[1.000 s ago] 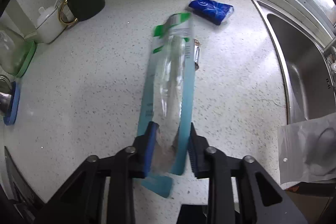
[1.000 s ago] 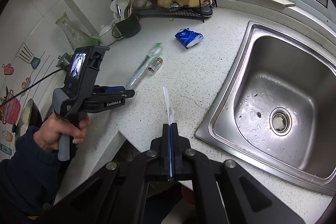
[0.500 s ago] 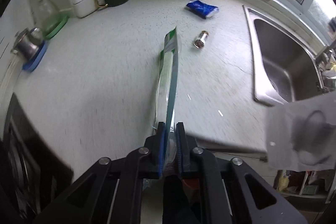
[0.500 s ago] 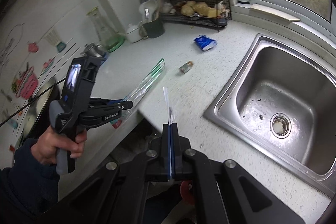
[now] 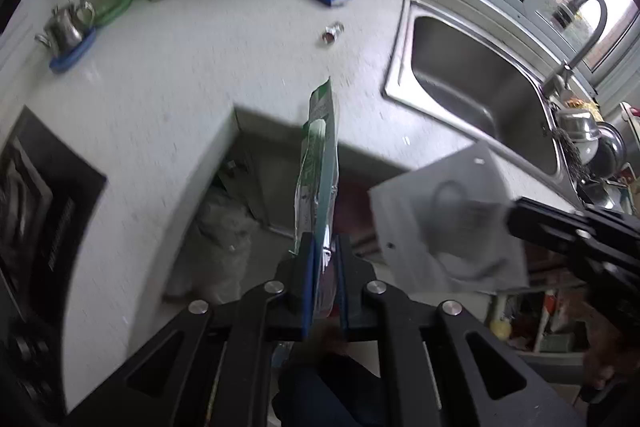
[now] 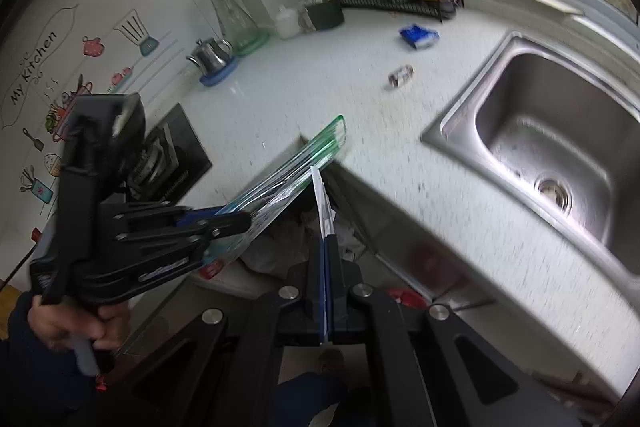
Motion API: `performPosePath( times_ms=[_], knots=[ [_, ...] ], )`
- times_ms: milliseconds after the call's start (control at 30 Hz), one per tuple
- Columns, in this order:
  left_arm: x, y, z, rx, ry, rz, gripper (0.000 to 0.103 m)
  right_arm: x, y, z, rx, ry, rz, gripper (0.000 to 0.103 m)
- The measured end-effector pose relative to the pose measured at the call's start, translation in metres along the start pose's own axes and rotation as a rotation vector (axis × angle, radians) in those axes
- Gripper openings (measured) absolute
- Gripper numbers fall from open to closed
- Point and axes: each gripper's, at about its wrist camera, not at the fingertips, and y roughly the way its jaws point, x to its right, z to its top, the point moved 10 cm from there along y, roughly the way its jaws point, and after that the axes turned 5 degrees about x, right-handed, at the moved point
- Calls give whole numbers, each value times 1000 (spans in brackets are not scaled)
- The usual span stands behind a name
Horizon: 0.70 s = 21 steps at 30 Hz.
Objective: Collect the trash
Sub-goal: 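Carry the zip bag and DARLIE package off the counter over the red bin, then open both tools to drop the bag and package into the red bin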
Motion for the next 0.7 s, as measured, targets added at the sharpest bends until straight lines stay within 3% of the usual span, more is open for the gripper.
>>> performPosePath(
  times_ms=[133,333,533,700],
  knots=[
    [0,10,-33,-49,-7,-14,9,7,20,-31,-61,56,-17,0],
    [-6,56,-84,-168,-18,-46,9,19,53,-76,-142,101,-58,0],
    [-8,131,-135,-288,-6,-66,9,49,106,-126,-207,180,-95,0],
    [-20,201,-173,-339,-6,-76,9,85,161,-170,-241,227,-115,0]
  ],
)
